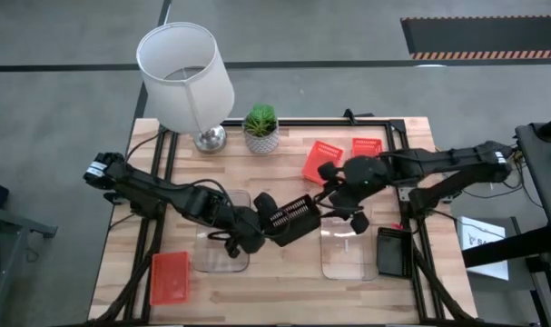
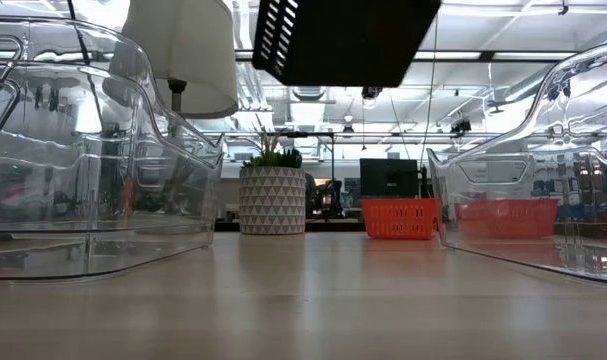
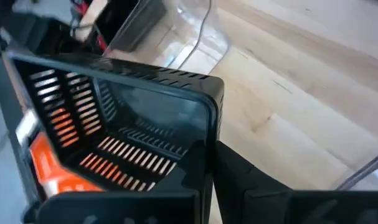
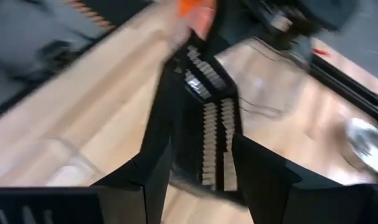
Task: Stack baskets by color
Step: Stack the left black bin on the right stacked black bins
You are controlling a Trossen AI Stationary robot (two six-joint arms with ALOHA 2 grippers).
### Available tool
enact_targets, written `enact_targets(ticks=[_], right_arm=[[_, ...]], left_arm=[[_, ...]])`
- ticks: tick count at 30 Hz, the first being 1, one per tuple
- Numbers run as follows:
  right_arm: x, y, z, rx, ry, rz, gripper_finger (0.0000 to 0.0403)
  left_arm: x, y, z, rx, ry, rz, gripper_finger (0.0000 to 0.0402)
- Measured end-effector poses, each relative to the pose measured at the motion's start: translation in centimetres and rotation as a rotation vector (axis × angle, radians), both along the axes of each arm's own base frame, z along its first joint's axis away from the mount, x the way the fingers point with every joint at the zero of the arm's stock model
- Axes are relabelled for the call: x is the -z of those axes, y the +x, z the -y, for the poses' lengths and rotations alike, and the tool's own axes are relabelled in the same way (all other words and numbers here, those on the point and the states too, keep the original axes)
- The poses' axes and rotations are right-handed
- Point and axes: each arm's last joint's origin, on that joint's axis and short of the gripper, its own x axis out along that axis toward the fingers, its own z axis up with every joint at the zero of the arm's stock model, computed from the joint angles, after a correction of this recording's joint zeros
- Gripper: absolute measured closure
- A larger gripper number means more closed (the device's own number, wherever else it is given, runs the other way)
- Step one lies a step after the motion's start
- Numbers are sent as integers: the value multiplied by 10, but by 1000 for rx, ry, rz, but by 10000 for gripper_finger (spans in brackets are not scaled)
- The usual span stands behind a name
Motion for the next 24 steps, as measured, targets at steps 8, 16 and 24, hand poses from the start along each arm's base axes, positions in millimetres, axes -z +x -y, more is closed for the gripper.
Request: enact_targets(ticks=[8,16,24], right_arm=[[-4,13,2,-247,-10,-61,239],[7,20,-3,-408,137,-112,239],[20,29,-7,-491,225,-166,249]], left_arm=[[-2,3,6,269,58,76,402],[-5,5,8,385,87,133,401],[-7,6,8,397,92,158,401]])
